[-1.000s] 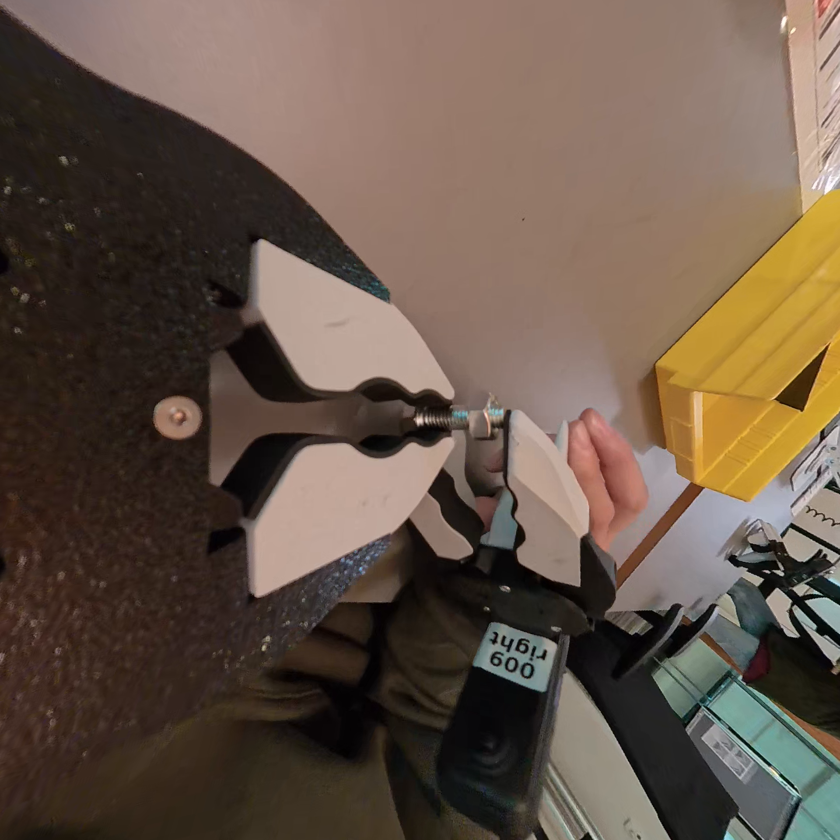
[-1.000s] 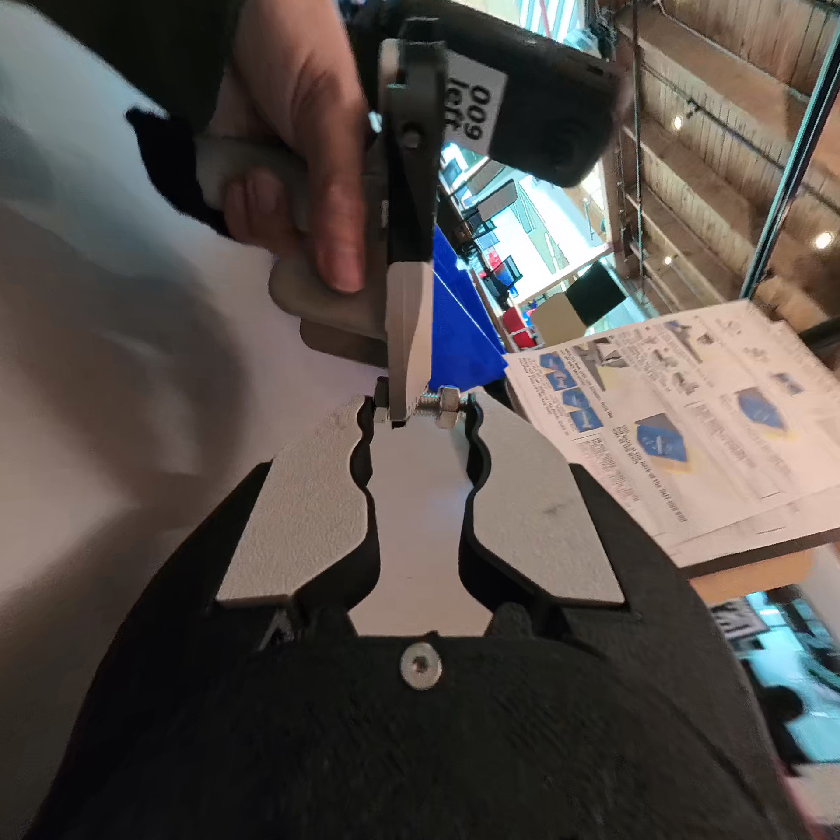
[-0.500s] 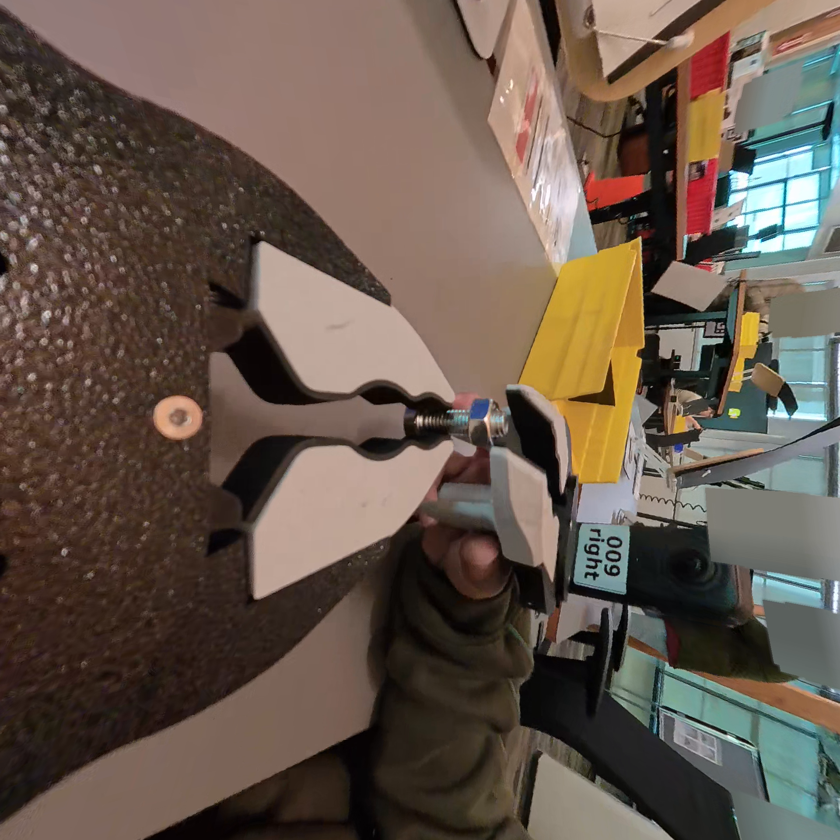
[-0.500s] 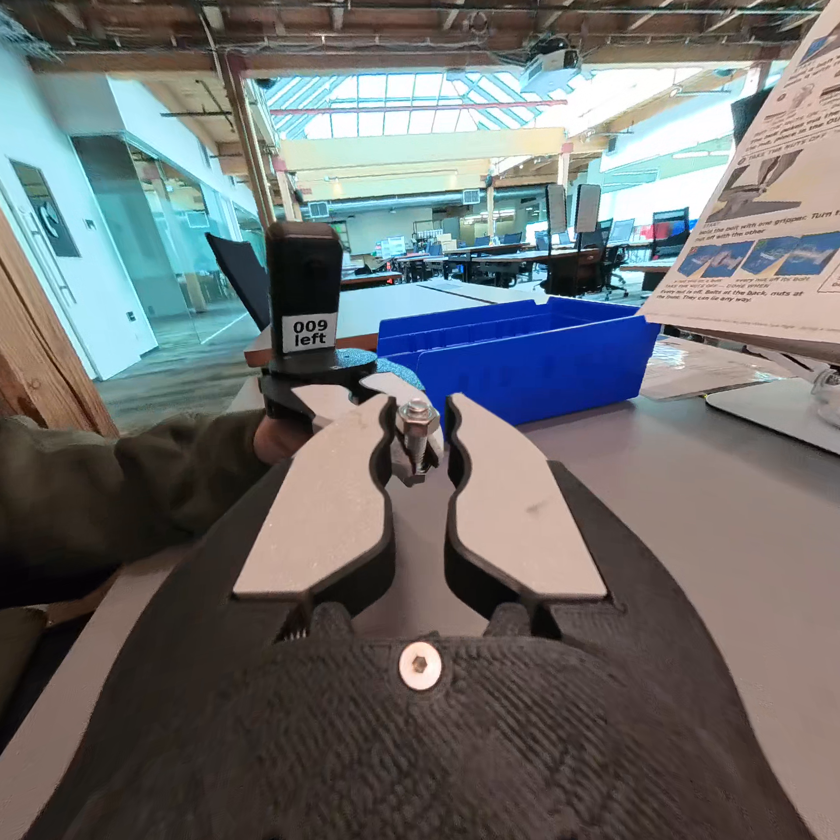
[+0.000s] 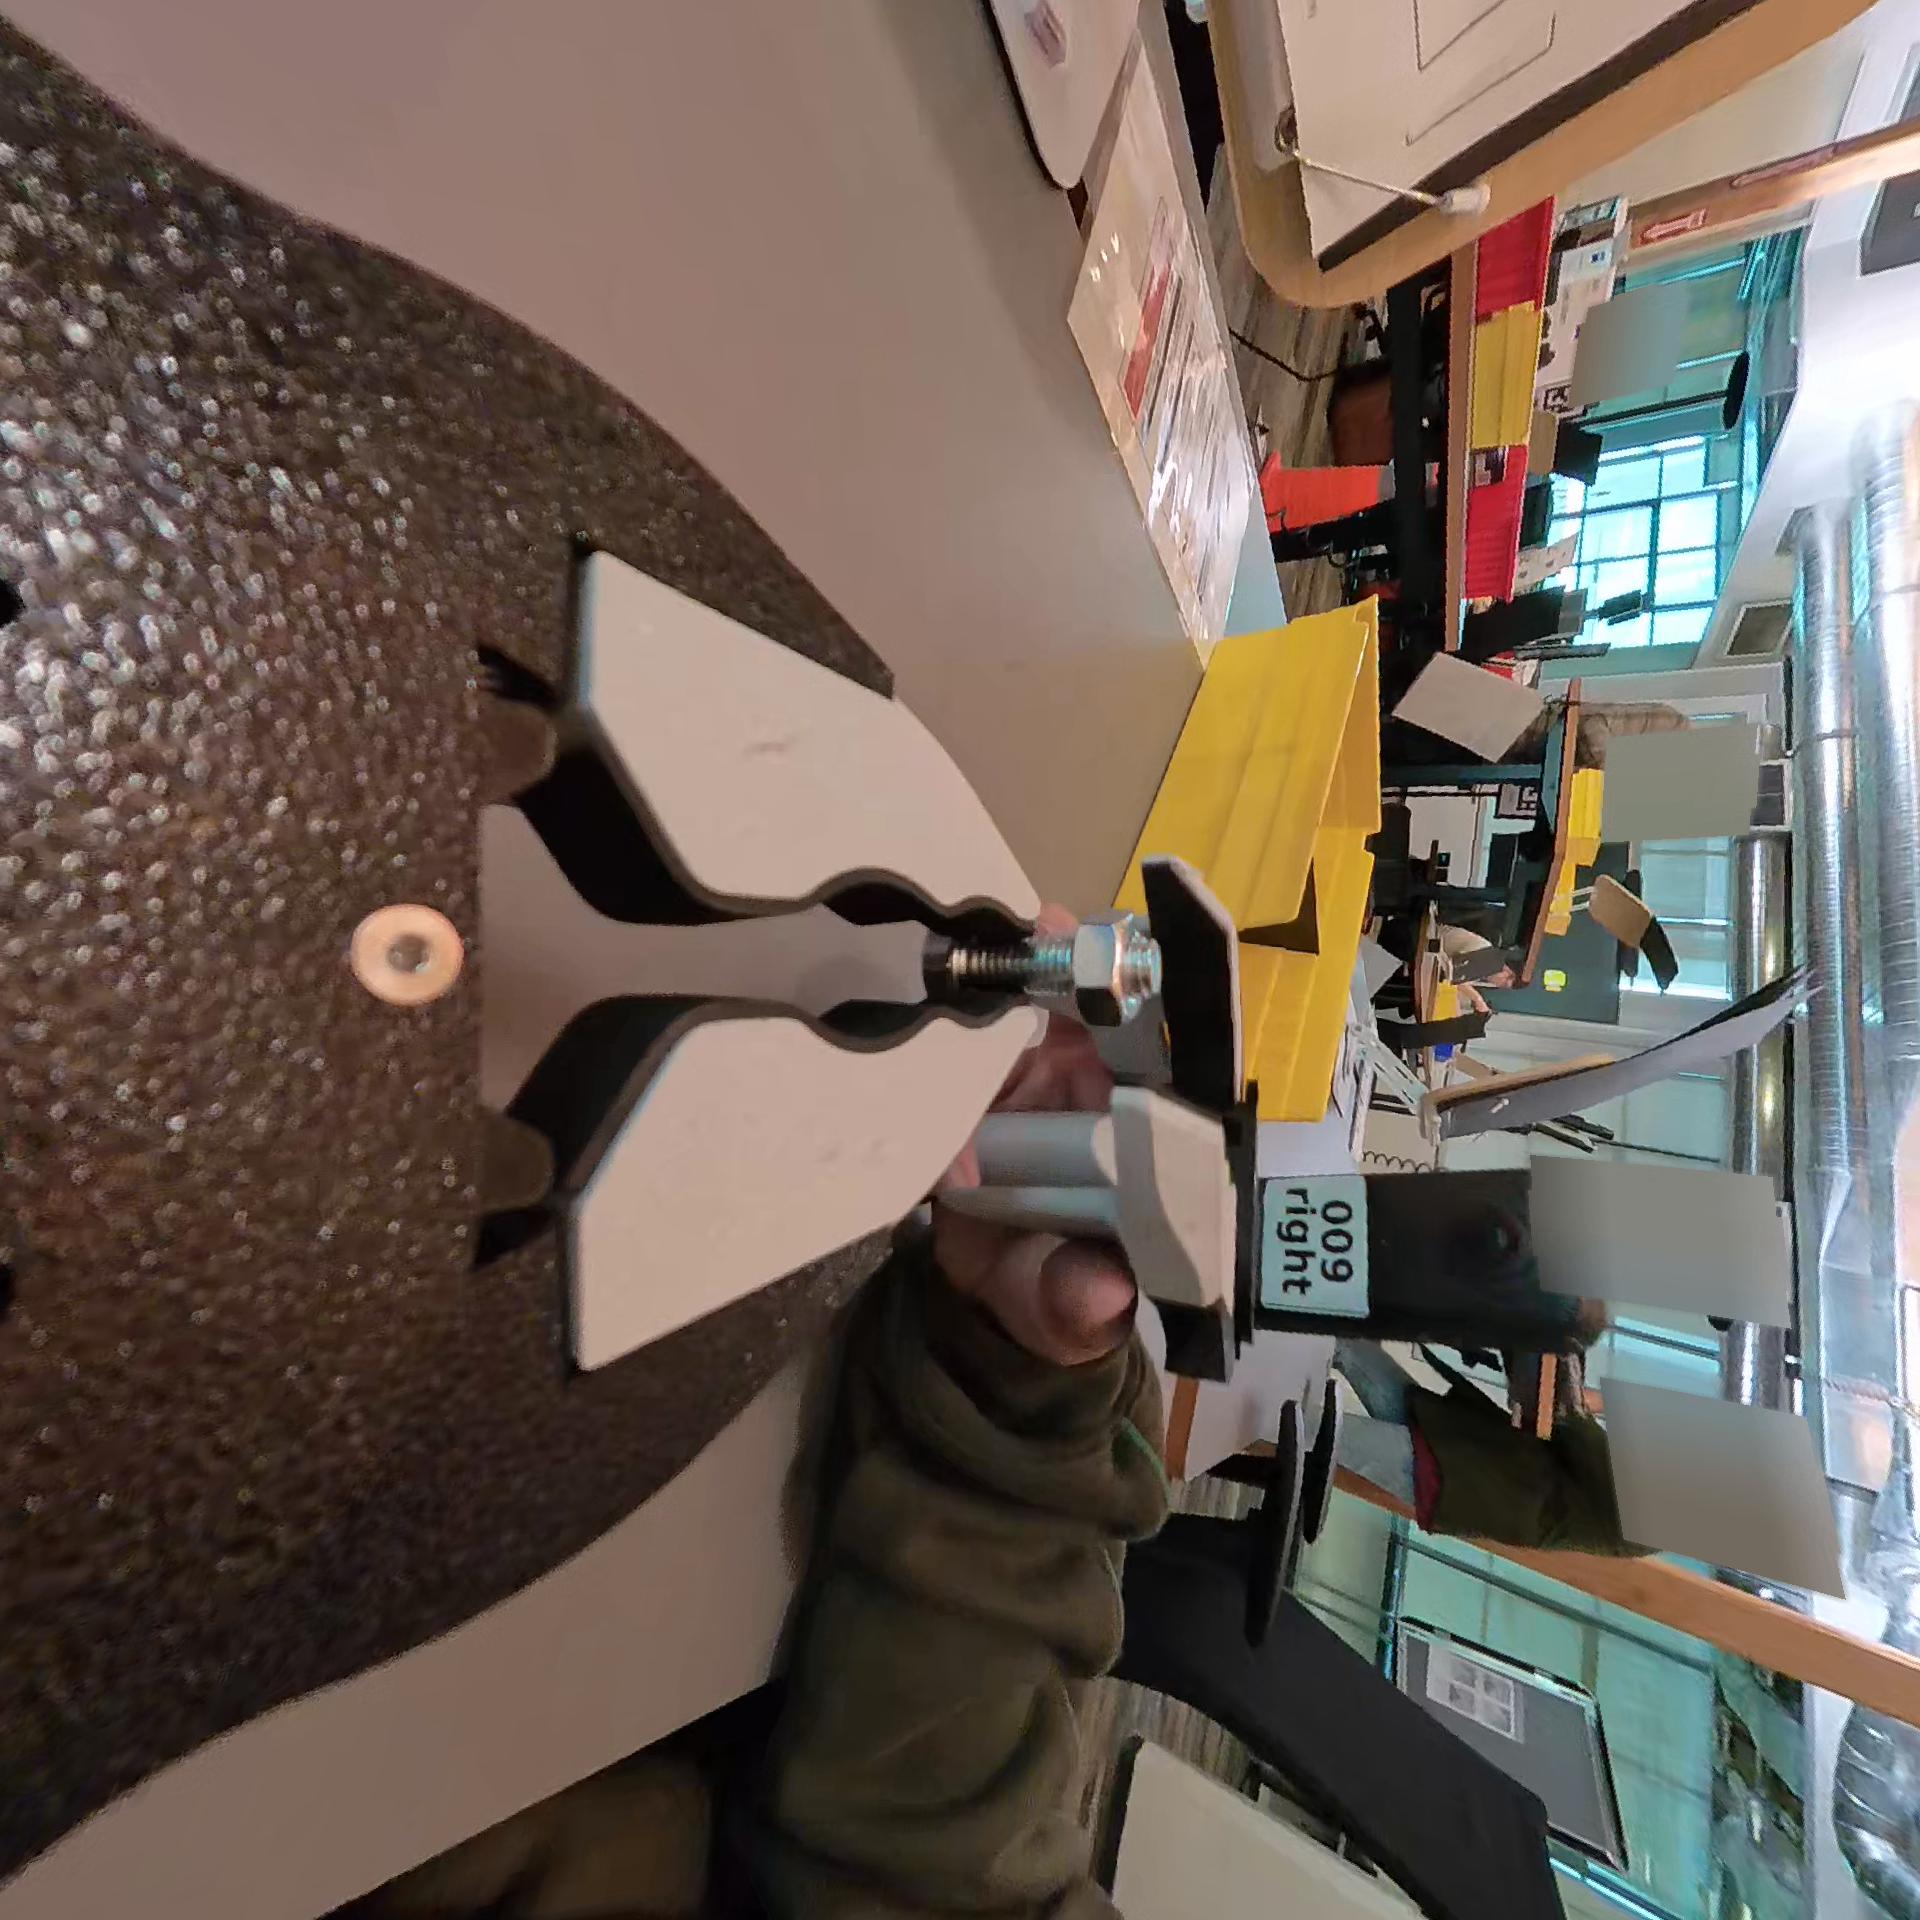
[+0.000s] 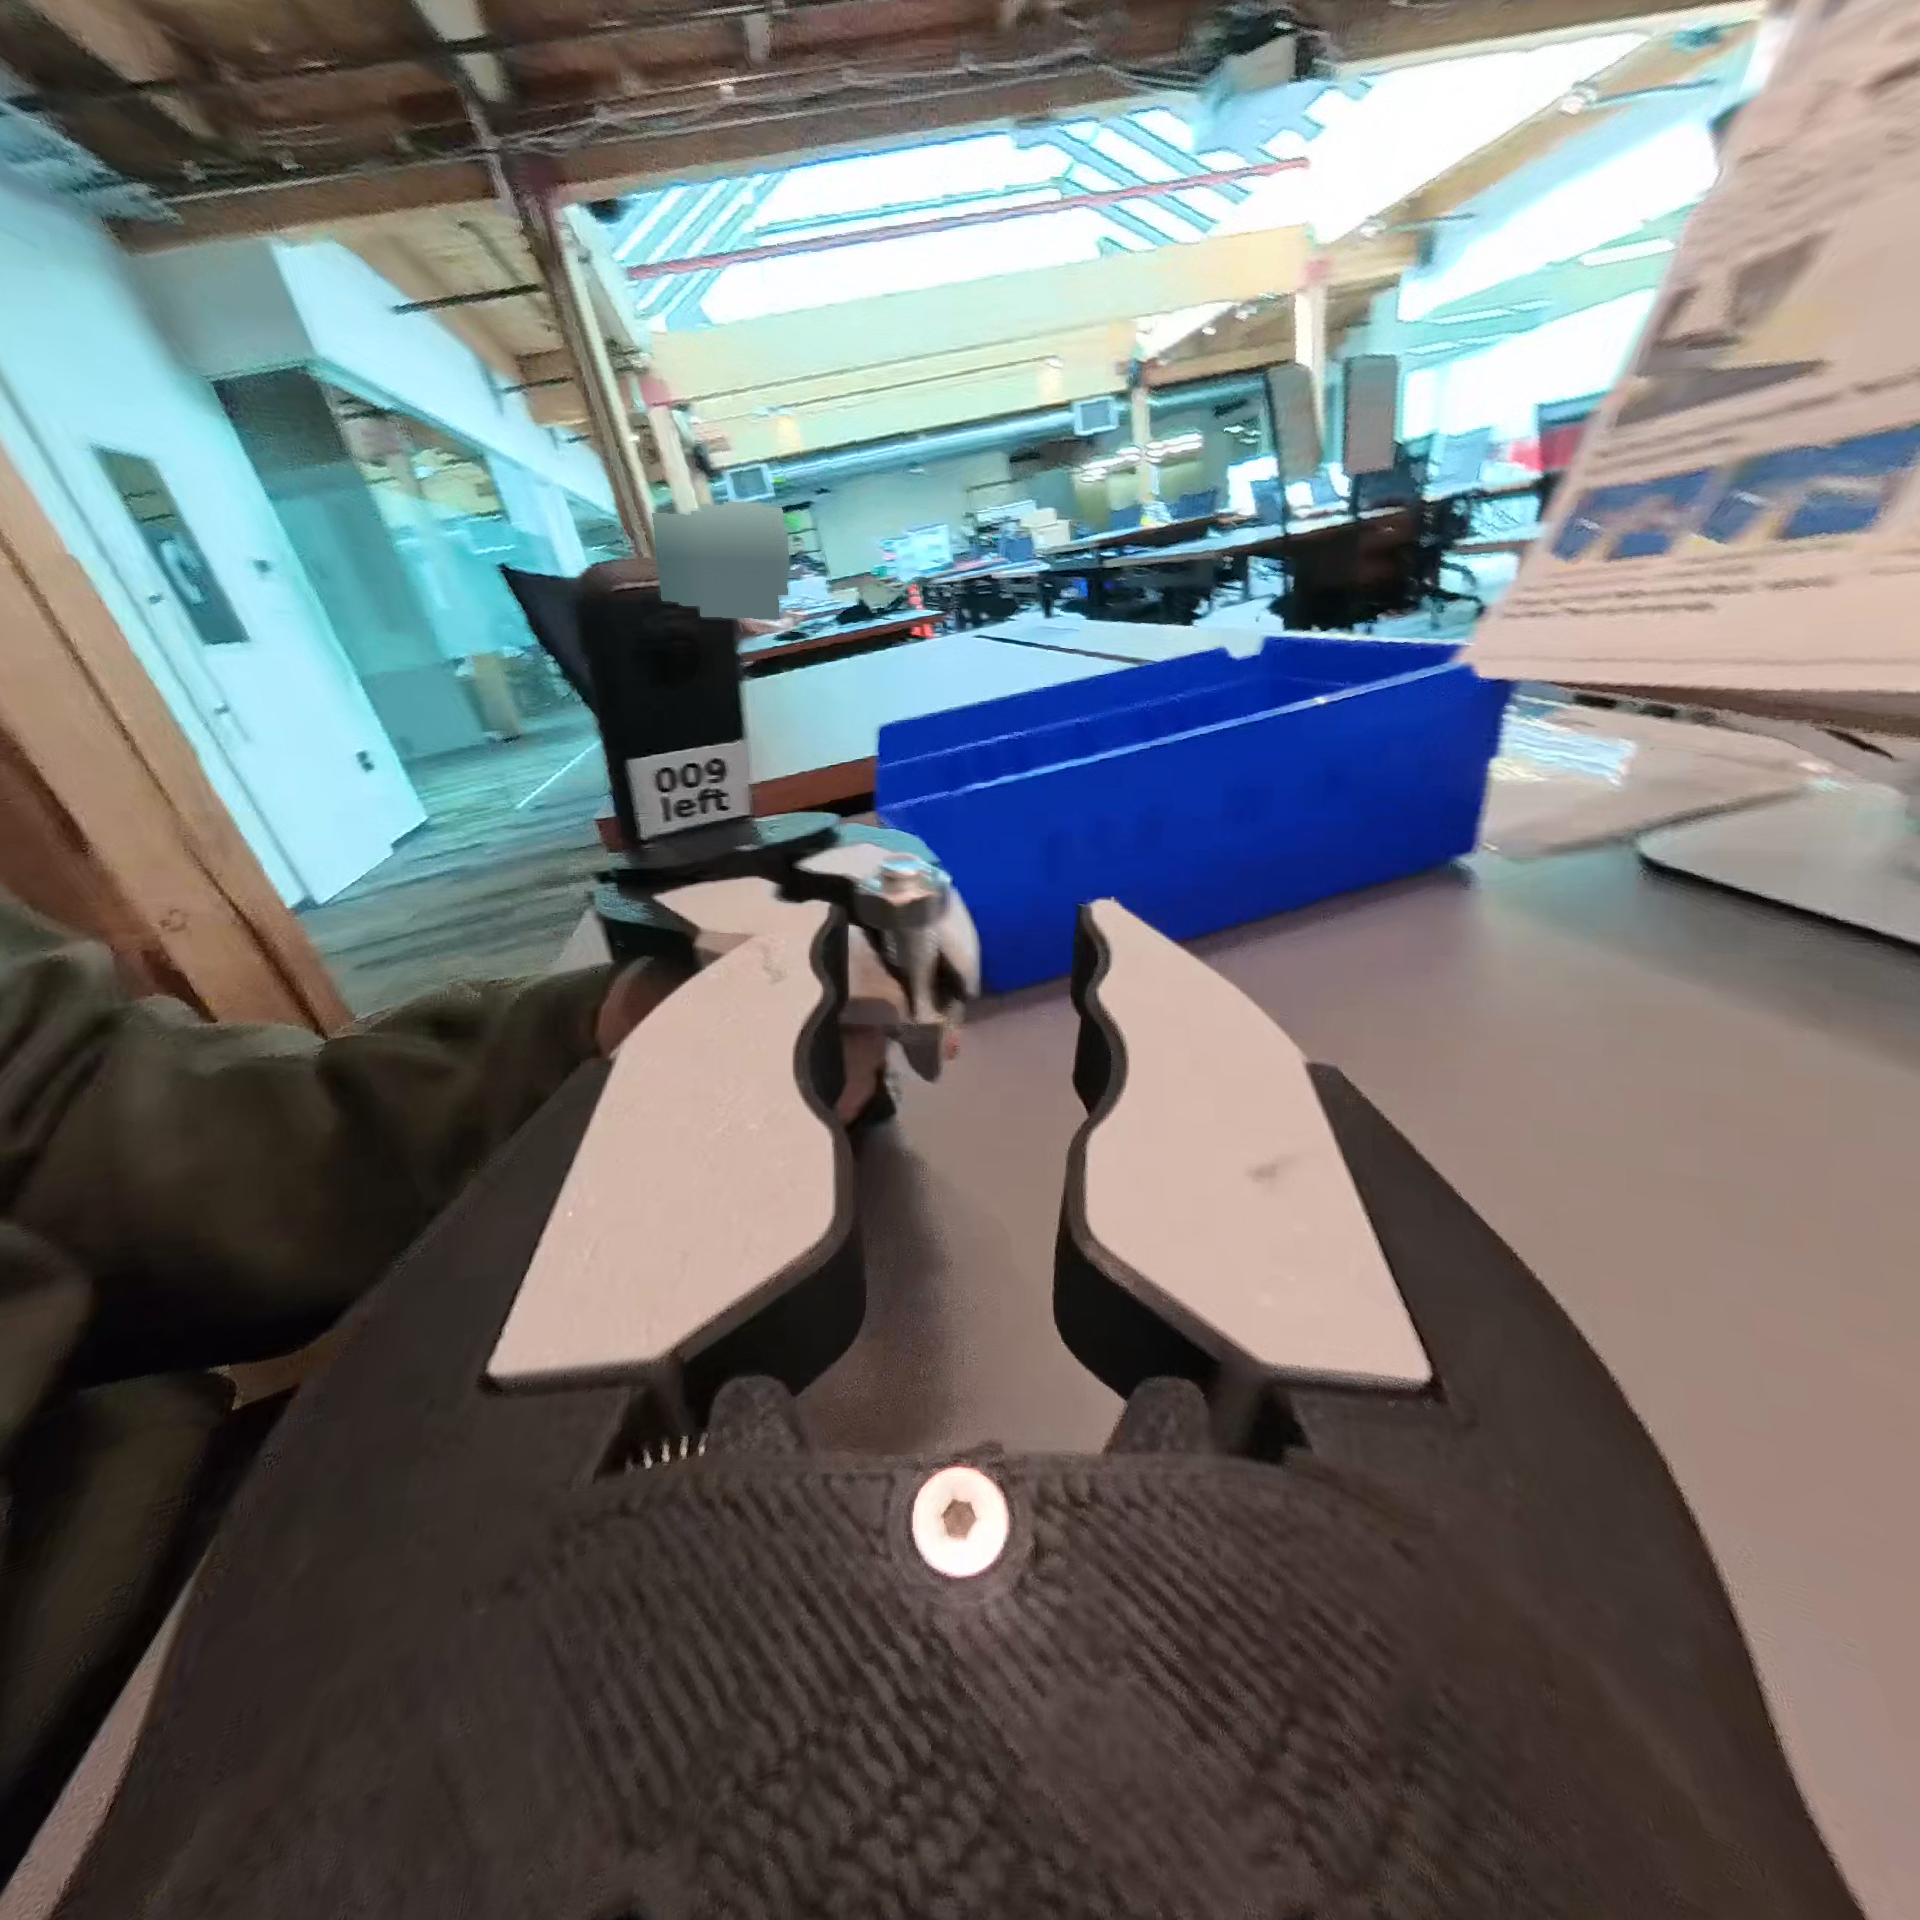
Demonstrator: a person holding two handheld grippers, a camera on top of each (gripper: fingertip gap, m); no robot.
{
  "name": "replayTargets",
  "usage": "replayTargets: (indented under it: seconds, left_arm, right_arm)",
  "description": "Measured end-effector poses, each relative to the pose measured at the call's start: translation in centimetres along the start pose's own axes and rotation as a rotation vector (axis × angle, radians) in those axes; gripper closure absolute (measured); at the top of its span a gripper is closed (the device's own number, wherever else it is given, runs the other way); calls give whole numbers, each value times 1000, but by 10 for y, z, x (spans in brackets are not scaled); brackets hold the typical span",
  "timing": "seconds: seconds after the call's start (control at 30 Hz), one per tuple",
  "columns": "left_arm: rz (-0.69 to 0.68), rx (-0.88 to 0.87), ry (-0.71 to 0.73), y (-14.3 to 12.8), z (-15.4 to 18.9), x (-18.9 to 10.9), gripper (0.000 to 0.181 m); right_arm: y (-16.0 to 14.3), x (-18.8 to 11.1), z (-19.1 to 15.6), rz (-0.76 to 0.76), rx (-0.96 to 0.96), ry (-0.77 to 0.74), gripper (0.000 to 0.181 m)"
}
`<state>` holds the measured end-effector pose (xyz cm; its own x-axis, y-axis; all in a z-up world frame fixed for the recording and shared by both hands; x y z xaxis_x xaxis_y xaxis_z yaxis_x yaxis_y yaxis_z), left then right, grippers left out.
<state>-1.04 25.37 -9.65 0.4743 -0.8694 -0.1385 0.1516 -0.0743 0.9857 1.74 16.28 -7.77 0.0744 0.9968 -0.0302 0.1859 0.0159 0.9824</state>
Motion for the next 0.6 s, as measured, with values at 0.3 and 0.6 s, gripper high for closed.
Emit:
replayTargets:
  seconds: [0.3, 0.6]
  left_arm:
    - [38, 7, 28, 2, -2, -5, 172]
    - [-24, 53, 67, -1, 1, 4, 172]
  right_arm:
    - [-1, 0, 14, -11, 12, -137, 149]
    - [7, 8, -7, 61, 19, 16, 144]
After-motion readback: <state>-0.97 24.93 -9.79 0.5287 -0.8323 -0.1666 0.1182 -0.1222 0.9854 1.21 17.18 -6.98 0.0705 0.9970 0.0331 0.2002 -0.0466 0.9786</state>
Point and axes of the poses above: each gripper's, where its closed fingertips meet, x out along the fingers, y out of its top, z = x × y across the jaws, the point moved 5 cm from there along -x, back along the fingers, and after that the axes turned 9 degrees about -z, right-handed, at the moved point
